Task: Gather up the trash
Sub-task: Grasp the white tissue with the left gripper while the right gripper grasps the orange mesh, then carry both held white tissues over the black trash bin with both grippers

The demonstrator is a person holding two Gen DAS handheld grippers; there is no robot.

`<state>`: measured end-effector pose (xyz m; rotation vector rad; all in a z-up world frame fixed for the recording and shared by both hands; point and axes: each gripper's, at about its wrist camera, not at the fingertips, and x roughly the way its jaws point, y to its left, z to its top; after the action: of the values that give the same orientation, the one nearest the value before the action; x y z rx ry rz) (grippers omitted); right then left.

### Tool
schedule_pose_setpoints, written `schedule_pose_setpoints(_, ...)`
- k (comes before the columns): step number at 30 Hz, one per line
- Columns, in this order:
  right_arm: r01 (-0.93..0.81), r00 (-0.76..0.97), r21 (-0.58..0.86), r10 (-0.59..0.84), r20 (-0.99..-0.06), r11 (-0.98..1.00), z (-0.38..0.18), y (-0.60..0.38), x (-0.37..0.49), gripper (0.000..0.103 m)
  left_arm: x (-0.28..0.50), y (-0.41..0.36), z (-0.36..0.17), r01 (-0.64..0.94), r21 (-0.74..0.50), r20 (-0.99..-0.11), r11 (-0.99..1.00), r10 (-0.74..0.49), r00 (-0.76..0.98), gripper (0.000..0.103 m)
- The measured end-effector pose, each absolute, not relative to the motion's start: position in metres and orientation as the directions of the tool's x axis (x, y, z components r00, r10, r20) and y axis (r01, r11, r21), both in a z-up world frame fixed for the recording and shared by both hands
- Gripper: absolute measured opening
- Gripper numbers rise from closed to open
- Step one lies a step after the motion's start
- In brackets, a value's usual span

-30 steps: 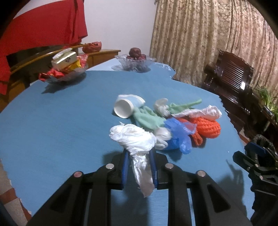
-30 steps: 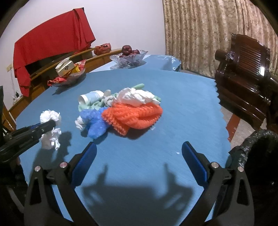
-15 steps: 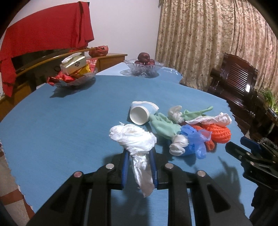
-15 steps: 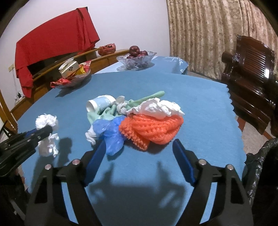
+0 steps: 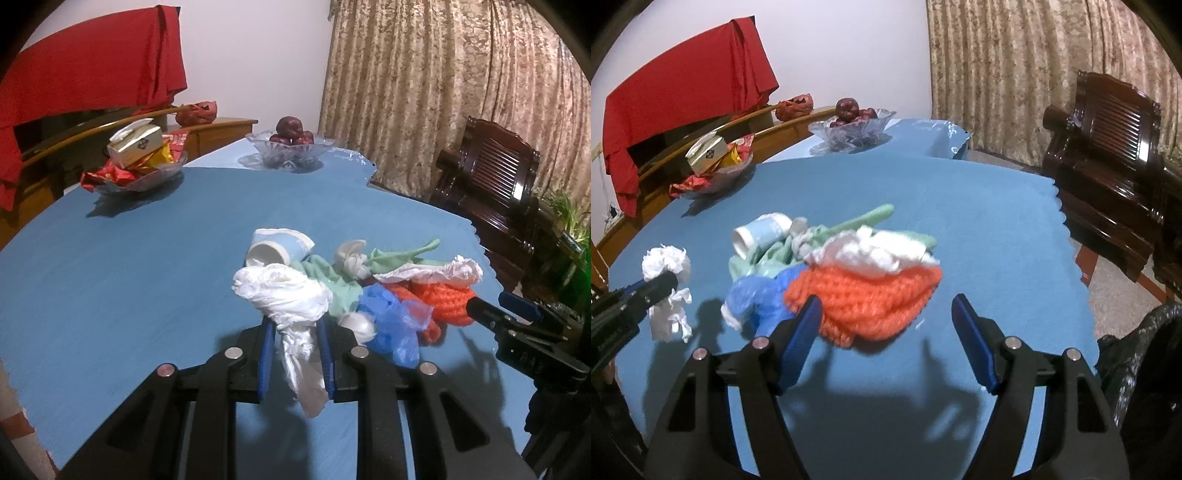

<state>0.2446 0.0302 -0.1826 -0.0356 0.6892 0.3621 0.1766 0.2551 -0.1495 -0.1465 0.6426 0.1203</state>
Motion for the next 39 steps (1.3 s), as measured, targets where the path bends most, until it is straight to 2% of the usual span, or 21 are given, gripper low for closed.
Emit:
schedule_pose_setpoints(7, -0.359, 0.722, 0.078, 0.329, -0.608, 0.93, -0.171, 0.042, 0.265, 0.067, 0.198, 0.25, -0.141, -0.151, -0.103, -0.587, 0.983, 0.063, 0.807, 0.022)
schedule_pose_setpoints(10, -0.373, 0.702, 0.07, 0.331, -0.63, 0.925, -0.175, 0.049, 0.275, 0.051, 0.202, 0.25, -0.139, -0.154, -0.105, -0.584, 0.982, 0.065, 0.809, 0.022)
schedule_pose_setpoints(12, -0.385, 0.685, 0.079, 0.342, -0.643, 0.92, -0.178, 0.051, 0.279, 0.035, 0.203, 0.25, -0.138, -0.155, -0.104, -0.584, 0.982, 0.065, 0.809, 0.022)
schedule_pose_setpoints(13, -0.391, 0.678, 0.08, 0.346, -0.648, 0.917, -0.179, 0.053, 0.279, 0.024, 0.203, 0.251, -0.138, -0.155, -0.105, -0.585, 0.982, 0.065, 0.808, 0.022)
schedule_pose_setpoints(14, -0.406, 0.666, 0.088, 0.361, -0.652, 0.909, -0.18, 0.054, 0.279, 0.019, 0.203, 0.251, -0.138, -0.155, -0.106, -0.586, 0.982, 0.065, 0.808, 0.022)
schedule_pose_setpoints(16, -0.427, 0.655, 0.1, 0.383, -0.651, 0.899, -0.18, 0.055, 0.277, 0.016, 0.204, 0.251, -0.138, -0.158, -0.107, -0.589, 0.982, 0.065, 0.805, 0.022)
schedule_pose_setpoints(27, -0.456, 0.708, 0.145, 0.457, -0.539, 0.878, -0.134, 0.034, 0.243, 0.014, 0.2, 0.24, -0.126, -0.134, -0.1, -0.58, 0.986, 0.052, 0.813, 0.022)
schedule_pose_setpoints(39, -0.388, 0.754, 0.124, 0.392, -0.528, 0.913, -0.111, -0.01, 0.205, 0.014, 0.184, 0.196, -0.107, -0.055, -0.103, -0.555, 0.993, -0.012, 0.832, 0.022)
